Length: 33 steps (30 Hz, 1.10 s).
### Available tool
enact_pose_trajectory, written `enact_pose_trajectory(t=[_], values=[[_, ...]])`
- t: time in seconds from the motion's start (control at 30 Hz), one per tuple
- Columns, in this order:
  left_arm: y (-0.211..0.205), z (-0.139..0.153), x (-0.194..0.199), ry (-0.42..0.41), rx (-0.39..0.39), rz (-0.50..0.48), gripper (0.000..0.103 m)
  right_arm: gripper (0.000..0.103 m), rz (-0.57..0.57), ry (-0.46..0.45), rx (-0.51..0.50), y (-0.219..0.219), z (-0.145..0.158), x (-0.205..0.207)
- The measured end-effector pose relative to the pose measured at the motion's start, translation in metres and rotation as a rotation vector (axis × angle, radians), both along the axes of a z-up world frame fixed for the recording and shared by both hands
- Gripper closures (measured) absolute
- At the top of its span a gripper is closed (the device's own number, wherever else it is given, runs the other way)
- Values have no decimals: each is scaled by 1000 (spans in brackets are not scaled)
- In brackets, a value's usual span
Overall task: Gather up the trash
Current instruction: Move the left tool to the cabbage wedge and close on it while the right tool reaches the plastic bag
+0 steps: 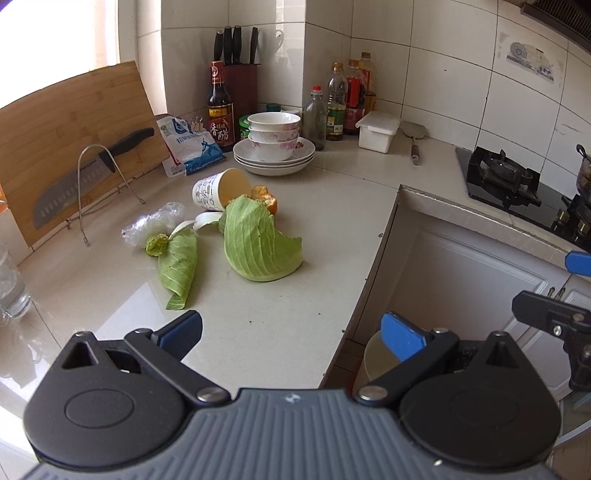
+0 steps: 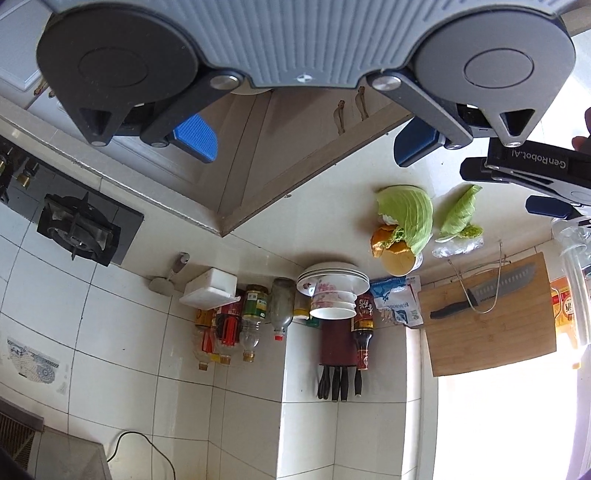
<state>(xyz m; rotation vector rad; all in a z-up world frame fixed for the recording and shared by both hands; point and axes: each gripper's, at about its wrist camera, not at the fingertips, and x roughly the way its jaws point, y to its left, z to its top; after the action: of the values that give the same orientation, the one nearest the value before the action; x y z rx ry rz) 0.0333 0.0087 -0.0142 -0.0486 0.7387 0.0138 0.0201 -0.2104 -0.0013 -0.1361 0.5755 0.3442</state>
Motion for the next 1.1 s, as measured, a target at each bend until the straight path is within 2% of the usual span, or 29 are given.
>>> enact_pose_trajectory(t=[0.2, 0.43, 0.83, 0.97, 1.1], values=[[15, -21, 30, 19, 20, 9, 1, 0, 61, 41, -1, 20, -16, 29], [29, -39, 65, 27, 22, -25, 1, 0, 86, 93, -7, 38, -32, 61], [38, -80, 146, 52, 64, -56, 1, 0, 18, 186, -10, 36, -58, 99], [38, -93, 164, 60, 105, -73, 1, 0, -4, 209, -8, 34, -65, 110], [39, -97, 167, 68, 108, -96, 8, 0, -10, 220, -7, 36, -68, 115]])
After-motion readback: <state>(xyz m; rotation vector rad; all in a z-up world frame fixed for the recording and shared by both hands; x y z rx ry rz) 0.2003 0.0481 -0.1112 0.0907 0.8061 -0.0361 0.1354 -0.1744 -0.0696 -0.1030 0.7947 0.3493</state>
